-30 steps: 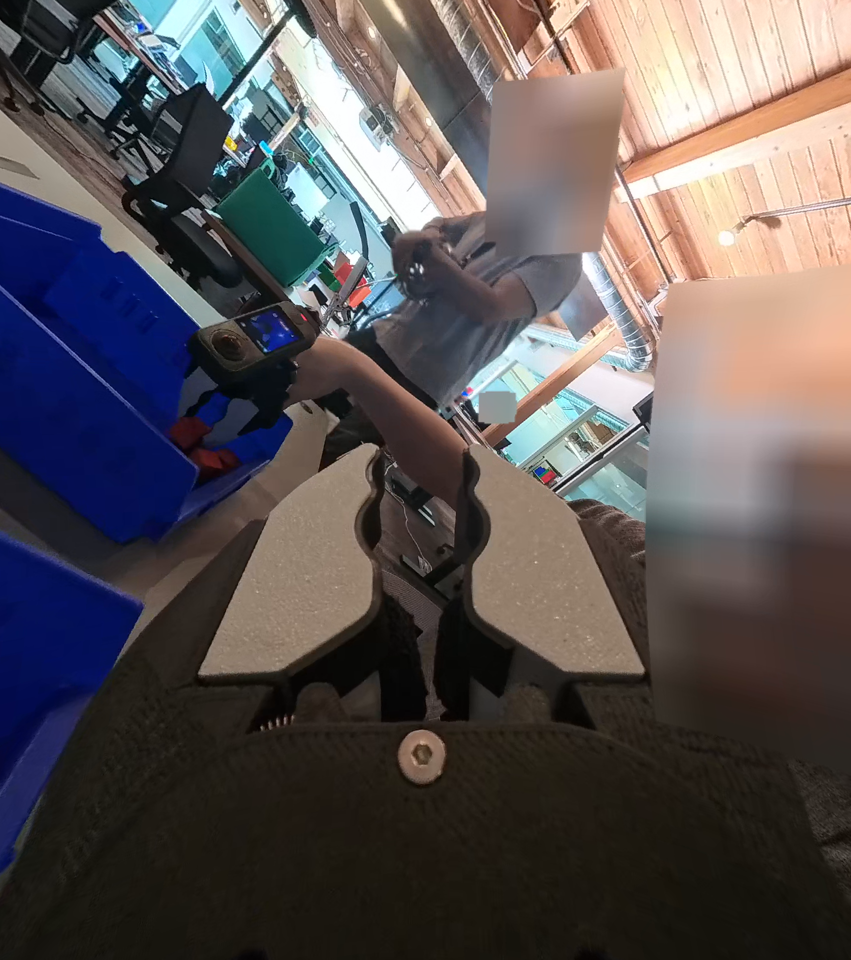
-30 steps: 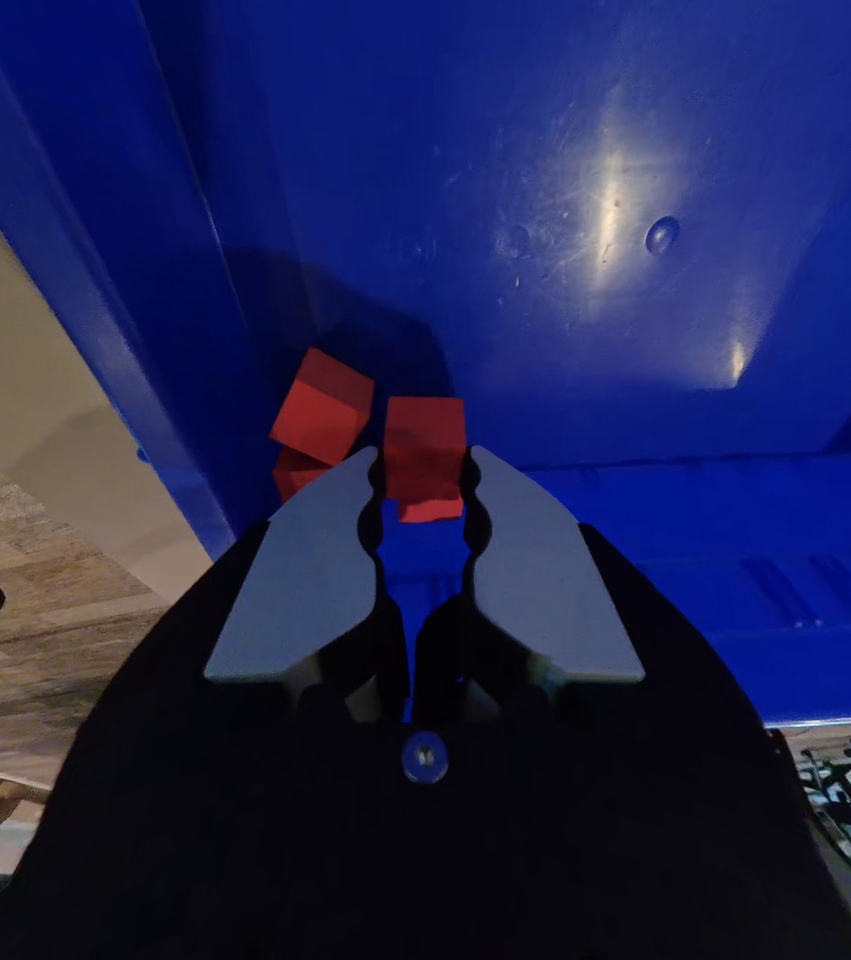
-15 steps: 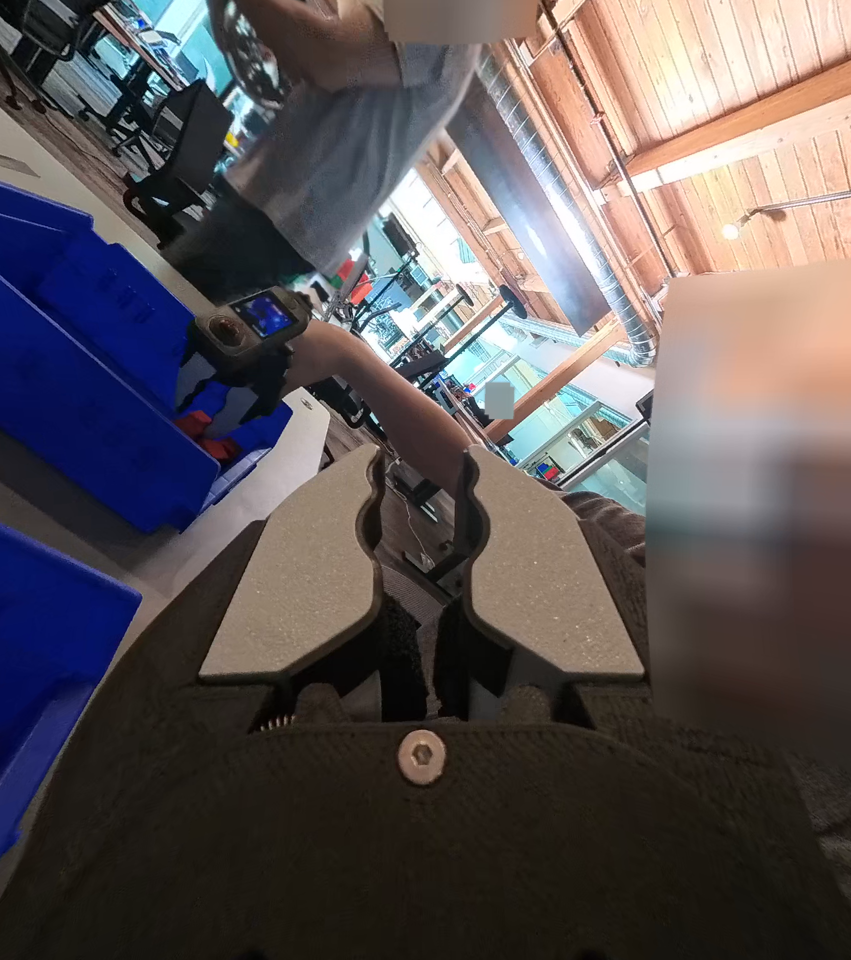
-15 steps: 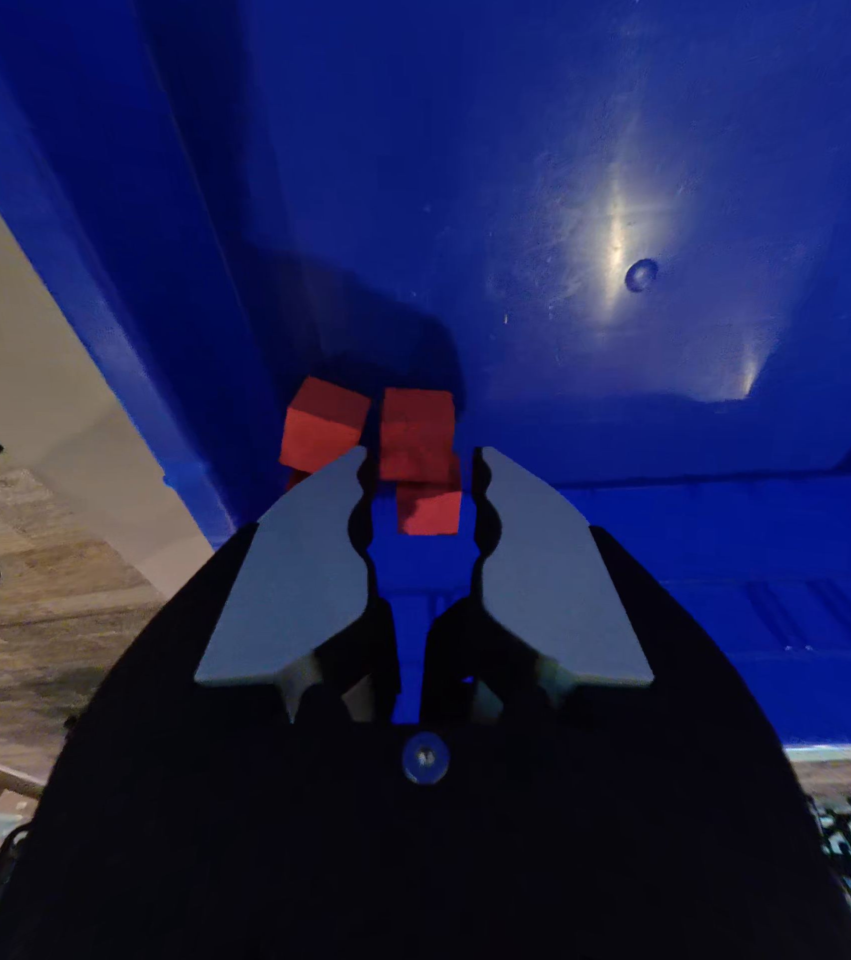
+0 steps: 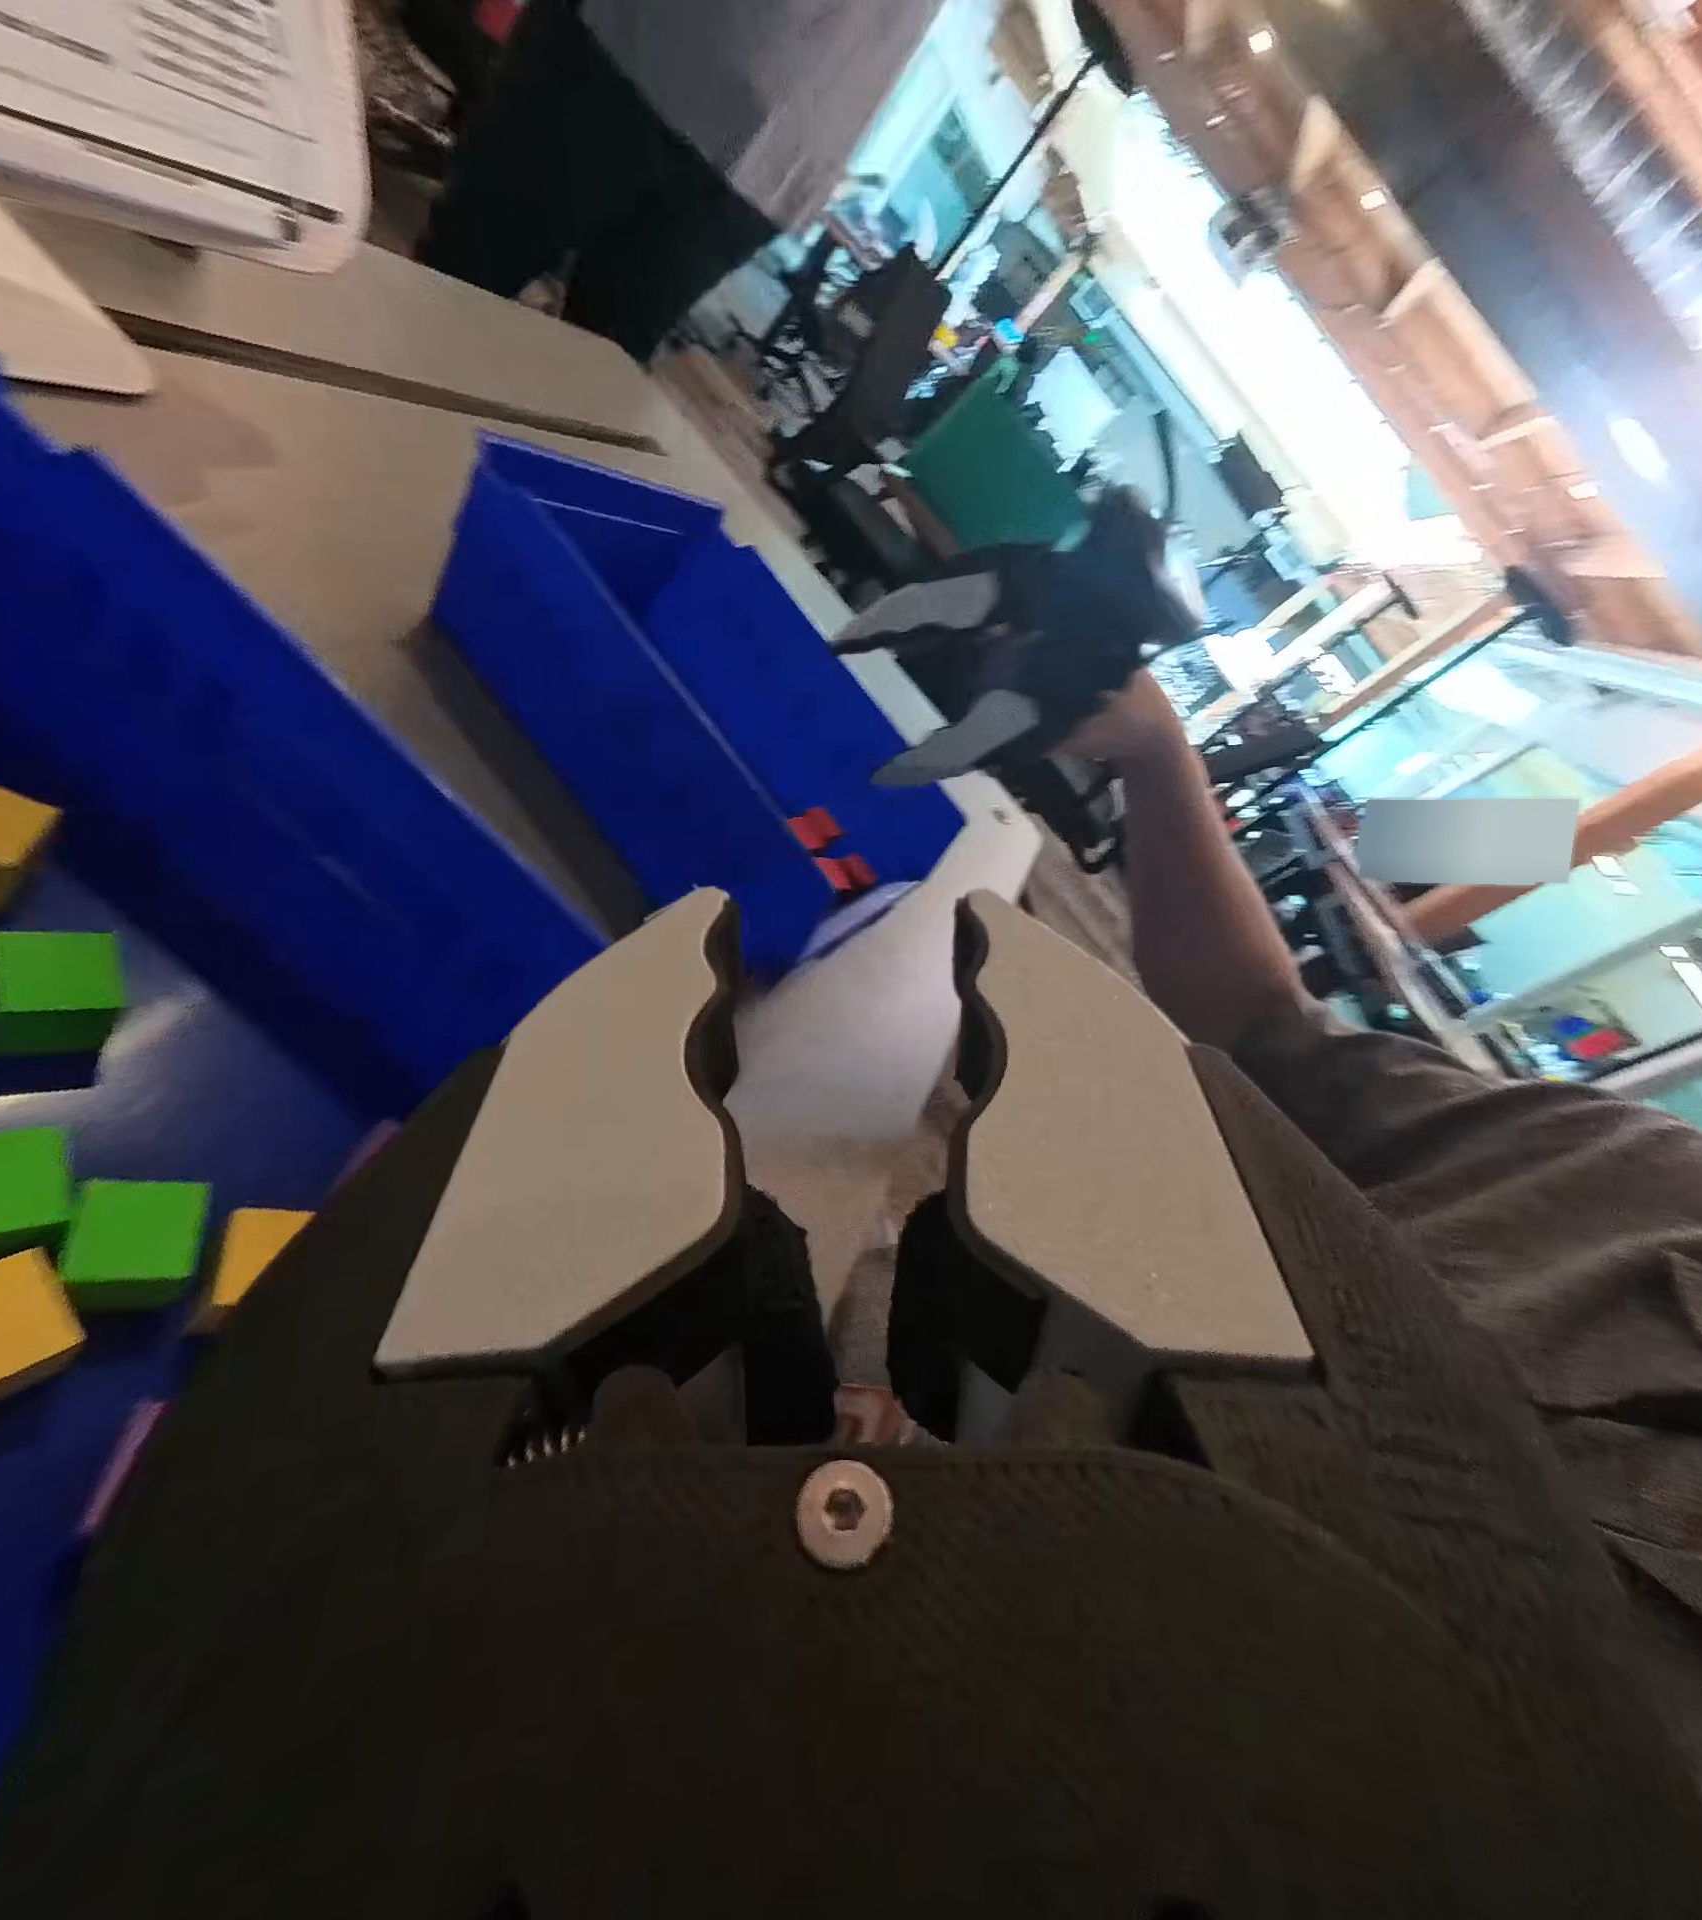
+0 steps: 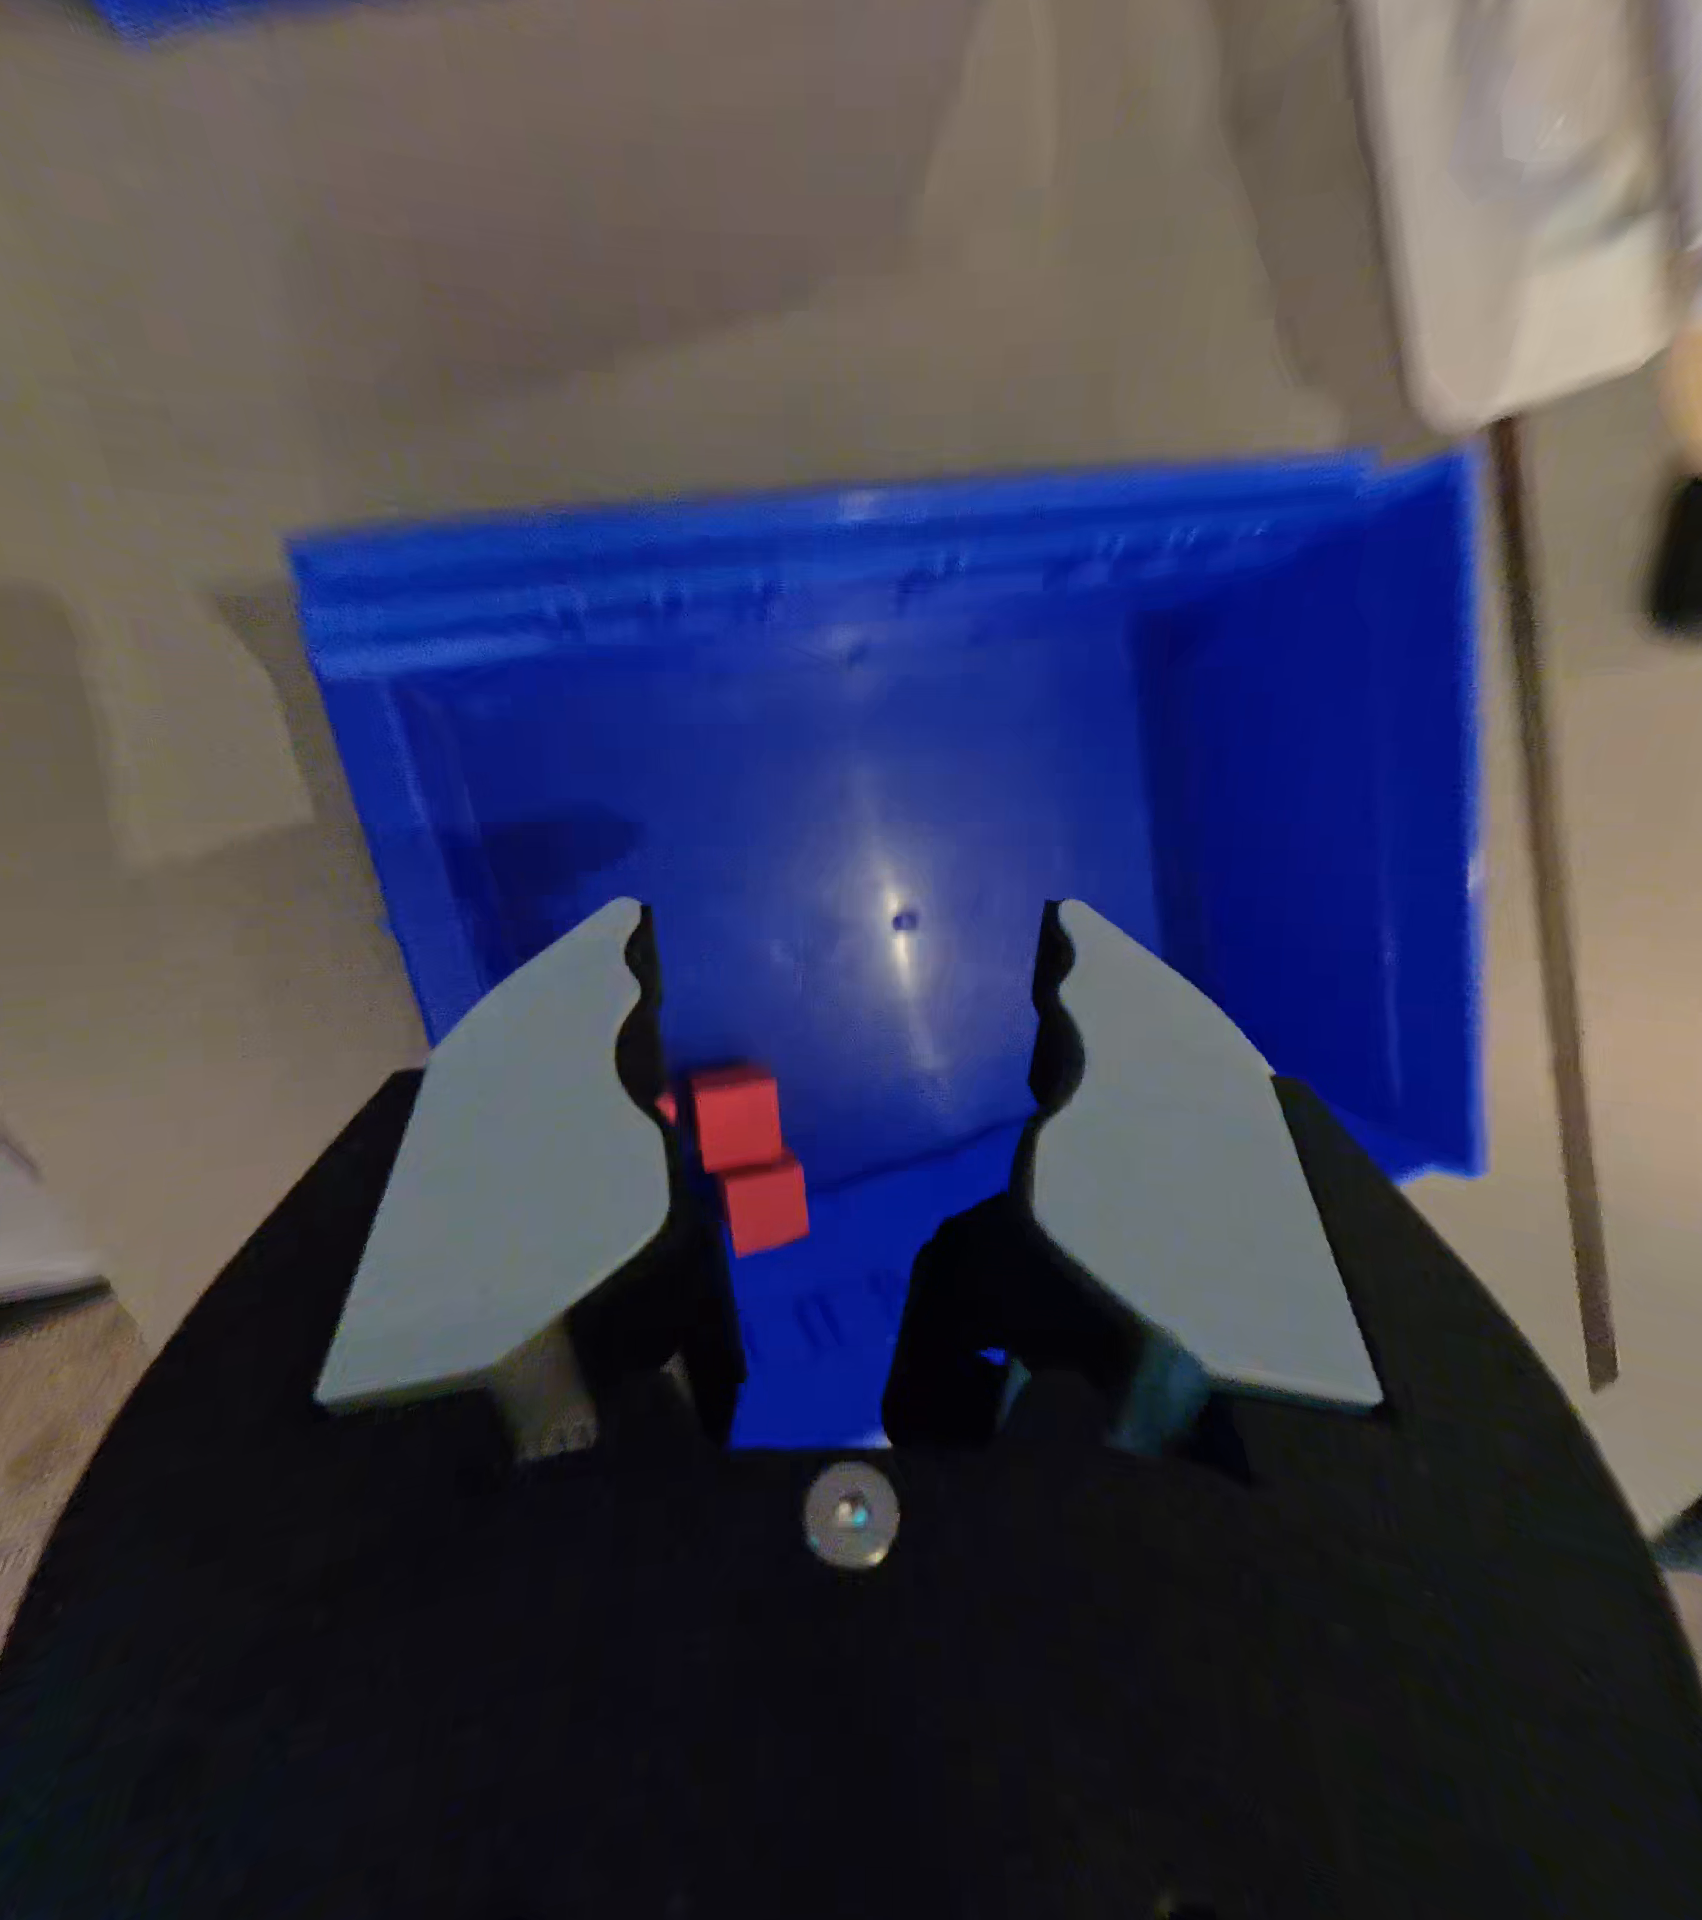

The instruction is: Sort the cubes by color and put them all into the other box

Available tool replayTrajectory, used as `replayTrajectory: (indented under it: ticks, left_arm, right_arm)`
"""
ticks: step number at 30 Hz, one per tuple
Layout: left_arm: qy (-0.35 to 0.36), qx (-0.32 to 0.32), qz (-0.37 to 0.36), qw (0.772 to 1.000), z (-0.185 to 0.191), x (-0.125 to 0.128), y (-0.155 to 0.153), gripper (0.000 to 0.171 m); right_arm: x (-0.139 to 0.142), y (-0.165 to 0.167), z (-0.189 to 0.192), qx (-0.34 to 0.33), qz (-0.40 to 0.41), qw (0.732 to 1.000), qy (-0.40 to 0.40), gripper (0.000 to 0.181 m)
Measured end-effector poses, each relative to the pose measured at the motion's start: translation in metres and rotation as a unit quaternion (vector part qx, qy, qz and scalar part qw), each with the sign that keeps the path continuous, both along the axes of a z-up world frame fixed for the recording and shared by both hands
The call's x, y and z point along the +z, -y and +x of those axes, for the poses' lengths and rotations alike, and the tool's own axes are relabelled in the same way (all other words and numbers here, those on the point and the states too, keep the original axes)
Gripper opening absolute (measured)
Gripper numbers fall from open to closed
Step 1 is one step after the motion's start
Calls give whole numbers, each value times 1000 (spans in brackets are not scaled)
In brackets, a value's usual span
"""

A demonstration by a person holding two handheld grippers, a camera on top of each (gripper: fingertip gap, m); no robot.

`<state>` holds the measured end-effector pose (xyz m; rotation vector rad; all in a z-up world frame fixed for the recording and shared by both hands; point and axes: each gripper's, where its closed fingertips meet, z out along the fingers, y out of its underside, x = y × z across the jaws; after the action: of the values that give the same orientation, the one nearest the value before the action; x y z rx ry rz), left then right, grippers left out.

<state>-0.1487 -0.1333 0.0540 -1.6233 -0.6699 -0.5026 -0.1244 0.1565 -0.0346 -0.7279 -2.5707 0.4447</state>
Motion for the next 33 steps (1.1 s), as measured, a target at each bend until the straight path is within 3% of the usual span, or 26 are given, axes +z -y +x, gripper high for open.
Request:
replayTrajectory:
  ticks: [3,5,9,12,15,16,23,27,33]
  left_arm:
    - [-45,14,-62,997,-8,-14,-5,54]
    - [-99,-31,-134,986,-6,-34,-13,57]
    - [-196,-110,-353,908,-24,-95,-12,60]
    - [-174,-186,-423,869,-14,-129,-21,55]
    - [-204,-217,-528,795,-22,-167,-12,54]
    - [-206,-222,-546,781,-24,-176,-10,54]
    - [-191,-241,-566,765,-23,-200,-18,52]
    - [-184,-259,-579,751,-21,-208,-13,28]
    - [-188,-254,-570,758,-25,-208,-14,28]
  right_arm:
    - [29,26,6,17,-57,996,-72,68]
    - [40,40,15,30,-80,990,-109,66]
    - [44,53,29,37,-114,981,-151,62]
    - [40,51,35,22,-139,976,-163,61]
    - [36,45,39,4,-160,972,-170,60]
    - [35,44,41,2,-169,971,-171,60]
    - [27,38,45,-1,-170,972,-165,58]
    - [24,38,50,4,-176,972,-152,57]
    - [6,48,56,23,-164,979,-117,58]
